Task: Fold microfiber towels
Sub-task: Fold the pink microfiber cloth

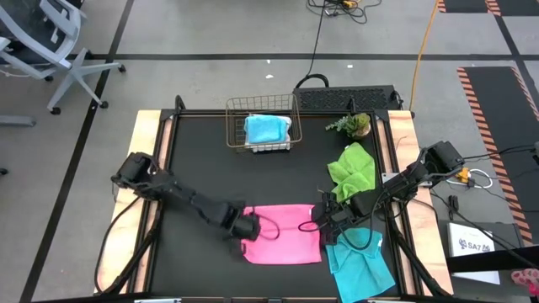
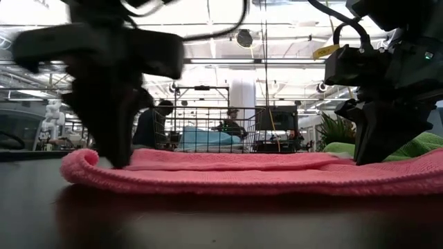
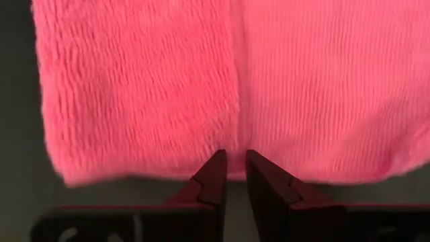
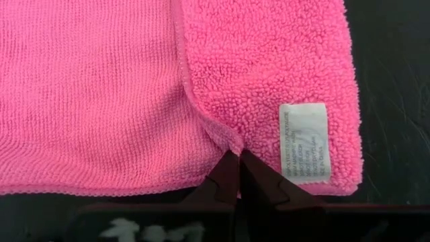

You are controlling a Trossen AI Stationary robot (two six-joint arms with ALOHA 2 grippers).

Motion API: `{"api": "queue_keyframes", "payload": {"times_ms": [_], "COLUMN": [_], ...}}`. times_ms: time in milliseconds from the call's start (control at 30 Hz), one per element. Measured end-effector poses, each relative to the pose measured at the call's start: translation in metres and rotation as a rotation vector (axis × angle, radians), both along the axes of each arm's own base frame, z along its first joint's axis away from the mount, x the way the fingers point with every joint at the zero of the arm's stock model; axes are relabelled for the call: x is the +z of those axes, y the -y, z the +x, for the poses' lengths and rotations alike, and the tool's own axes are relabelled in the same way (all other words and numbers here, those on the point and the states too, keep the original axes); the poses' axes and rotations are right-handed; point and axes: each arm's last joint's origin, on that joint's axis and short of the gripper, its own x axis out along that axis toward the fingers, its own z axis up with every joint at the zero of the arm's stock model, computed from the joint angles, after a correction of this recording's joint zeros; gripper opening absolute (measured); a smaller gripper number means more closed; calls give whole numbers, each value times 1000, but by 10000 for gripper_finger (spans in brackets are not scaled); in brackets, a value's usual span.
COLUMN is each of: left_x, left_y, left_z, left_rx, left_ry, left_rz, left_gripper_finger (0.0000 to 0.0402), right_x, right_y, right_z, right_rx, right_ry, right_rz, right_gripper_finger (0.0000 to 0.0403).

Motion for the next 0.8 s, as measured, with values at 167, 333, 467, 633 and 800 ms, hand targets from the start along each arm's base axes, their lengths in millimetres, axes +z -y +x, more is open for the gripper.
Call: {"api": "queue_keyframes", "payload": {"times_ms": [167, 333, 467, 633, 800], "left_x": [14, 25, 22, 21, 20], "left_y": [24, 37, 42, 43, 40], "left_z": [-8, -7, -9, -9, -9], "left_rx": [-21, -97, -157, -184, -183], "left_ry": [53, 114, 108, 98, 109], "left_rz": [187, 236, 201, 187, 228], "left_gripper_finger": [55, 56, 59, 91, 130], "right_x": [0, 0, 0, 0, 0], "right_y": [0, 0, 0, 0, 0], "right_z": [0, 0, 0, 0, 0], "right_rx": [19, 28, 28, 28, 28], "right_ry": [-1, -2, -2, -2, -2], "right_rz": [-9, -13, -13, -13, -13], "right_gripper_finger": [0, 0, 0, 0, 0]}}
